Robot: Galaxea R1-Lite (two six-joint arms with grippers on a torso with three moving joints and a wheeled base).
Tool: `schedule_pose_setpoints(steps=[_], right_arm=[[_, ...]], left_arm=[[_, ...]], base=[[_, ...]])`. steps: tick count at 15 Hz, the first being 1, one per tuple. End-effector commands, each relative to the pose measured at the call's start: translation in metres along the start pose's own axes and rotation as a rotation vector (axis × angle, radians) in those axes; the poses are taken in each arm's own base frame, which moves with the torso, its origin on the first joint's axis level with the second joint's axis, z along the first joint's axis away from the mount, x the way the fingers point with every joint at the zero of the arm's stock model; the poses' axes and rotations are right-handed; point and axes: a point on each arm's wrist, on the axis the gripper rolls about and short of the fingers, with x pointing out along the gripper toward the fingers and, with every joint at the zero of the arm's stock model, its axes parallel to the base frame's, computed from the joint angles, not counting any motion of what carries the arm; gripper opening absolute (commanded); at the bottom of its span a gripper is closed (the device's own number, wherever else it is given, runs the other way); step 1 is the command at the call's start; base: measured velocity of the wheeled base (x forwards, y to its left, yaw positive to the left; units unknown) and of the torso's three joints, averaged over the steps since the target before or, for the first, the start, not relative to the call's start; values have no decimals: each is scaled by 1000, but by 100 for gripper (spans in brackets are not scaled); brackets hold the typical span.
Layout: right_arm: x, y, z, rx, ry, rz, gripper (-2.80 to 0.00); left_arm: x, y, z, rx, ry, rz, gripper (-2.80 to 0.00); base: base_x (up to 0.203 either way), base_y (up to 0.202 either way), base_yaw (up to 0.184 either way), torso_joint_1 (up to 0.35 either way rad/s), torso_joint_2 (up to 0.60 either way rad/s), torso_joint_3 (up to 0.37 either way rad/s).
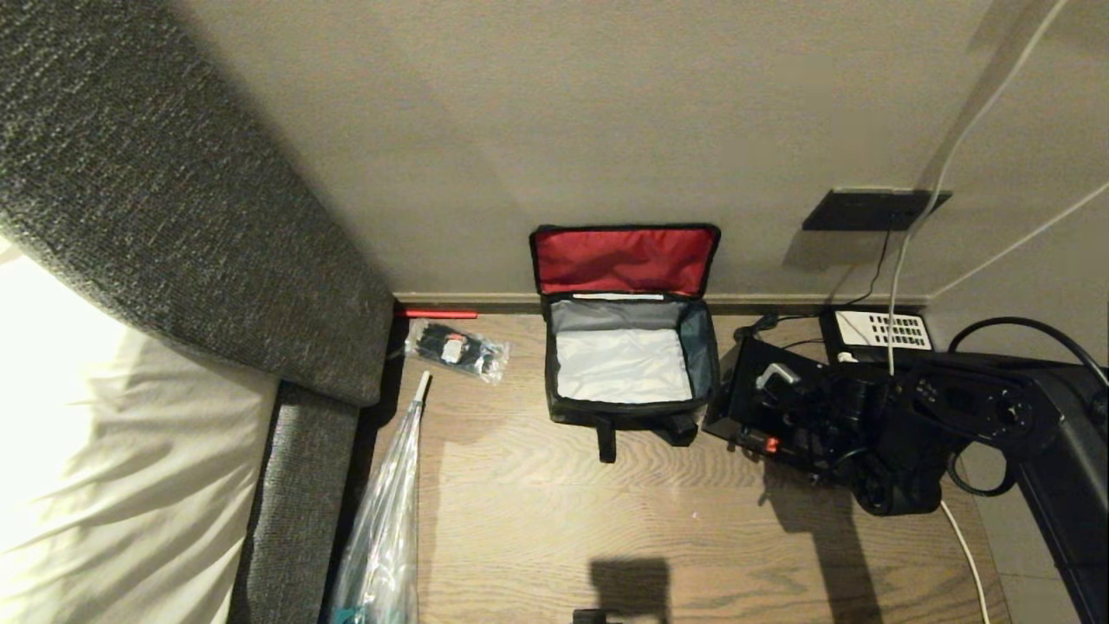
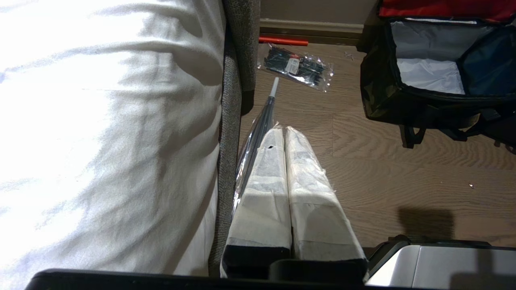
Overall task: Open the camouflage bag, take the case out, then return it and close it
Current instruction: Grip the handle again
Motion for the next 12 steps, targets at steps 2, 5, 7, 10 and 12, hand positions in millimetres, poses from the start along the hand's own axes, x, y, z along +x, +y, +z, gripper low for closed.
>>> schedule_pose_setpoints(steps=[2, 5, 7, 10, 12], right_arm=[[7, -6, 1, 13, 0, -37, 0], [9, -7, 1, 13, 3, -47, 0], [12, -6, 2, 18, 3, -55, 0], [12, -6, 2, 17, 3, -58, 0], [12, -4, 1, 12, 3, -57, -280]], left_arm=[[0, 0, 0, -1, -2, 0, -280], [0, 0, 0, -2, -2, 0, -280], [0, 0, 0, -2, -2, 0, -280], [0, 0, 0, -1, -2, 0, -280], [0, 0, 0, -2, -2, 1, -280]], base=[[0, 0, 0, 0, 0, 0], [0, 0, 0, 0, 0, 0], [0, 0, 0, 0, 0, 0], [0, 0, 0, 0, 0, 0], [0, 0, 0, 0, 0, 0]])
